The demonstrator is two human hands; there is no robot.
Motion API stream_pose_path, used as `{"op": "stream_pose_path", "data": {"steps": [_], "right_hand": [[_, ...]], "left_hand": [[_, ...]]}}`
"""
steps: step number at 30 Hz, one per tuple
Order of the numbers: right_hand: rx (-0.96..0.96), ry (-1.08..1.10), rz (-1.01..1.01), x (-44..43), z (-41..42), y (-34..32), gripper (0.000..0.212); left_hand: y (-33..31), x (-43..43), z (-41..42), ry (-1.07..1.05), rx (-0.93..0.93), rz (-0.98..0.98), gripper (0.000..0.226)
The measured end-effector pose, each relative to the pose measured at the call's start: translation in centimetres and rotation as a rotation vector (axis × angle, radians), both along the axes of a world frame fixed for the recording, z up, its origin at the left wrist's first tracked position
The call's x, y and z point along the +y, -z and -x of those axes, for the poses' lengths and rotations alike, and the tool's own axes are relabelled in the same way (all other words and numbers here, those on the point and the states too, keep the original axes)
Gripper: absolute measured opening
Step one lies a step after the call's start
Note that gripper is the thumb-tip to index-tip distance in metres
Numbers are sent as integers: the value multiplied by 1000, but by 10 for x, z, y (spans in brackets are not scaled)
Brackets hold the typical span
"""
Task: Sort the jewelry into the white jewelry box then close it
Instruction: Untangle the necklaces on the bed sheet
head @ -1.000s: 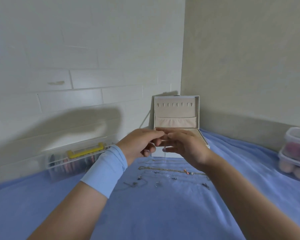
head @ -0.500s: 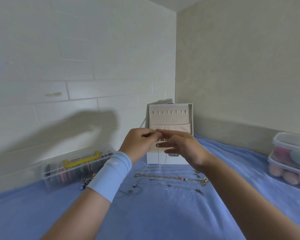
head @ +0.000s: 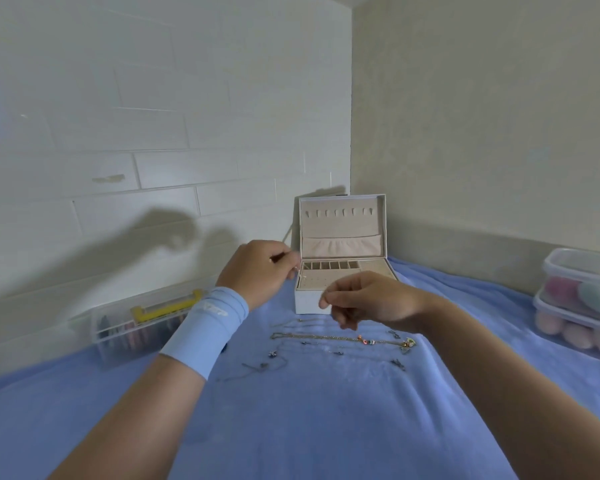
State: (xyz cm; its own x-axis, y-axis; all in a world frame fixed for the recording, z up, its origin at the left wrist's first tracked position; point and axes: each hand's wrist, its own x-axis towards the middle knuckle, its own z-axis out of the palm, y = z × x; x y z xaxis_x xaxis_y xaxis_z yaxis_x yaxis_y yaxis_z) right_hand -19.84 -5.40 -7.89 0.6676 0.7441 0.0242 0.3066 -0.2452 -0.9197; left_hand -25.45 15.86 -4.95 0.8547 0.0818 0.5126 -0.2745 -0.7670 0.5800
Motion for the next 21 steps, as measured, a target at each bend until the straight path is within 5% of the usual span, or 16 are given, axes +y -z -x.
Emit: {"op": "stream_pose_path", "data": {"steps": [4,9,21], "right_hand": [[7,14,213,-28,-5,2,24],[35,33,440,-47,-6,11,18],[-166,131,885,-22,-5,34,15]], "left_hand": [[40,22,-2,-145,178,-47,32],[76,27,-3,-83,505,-328,36],[92,28,-7,-233,533,-642,35]]}}
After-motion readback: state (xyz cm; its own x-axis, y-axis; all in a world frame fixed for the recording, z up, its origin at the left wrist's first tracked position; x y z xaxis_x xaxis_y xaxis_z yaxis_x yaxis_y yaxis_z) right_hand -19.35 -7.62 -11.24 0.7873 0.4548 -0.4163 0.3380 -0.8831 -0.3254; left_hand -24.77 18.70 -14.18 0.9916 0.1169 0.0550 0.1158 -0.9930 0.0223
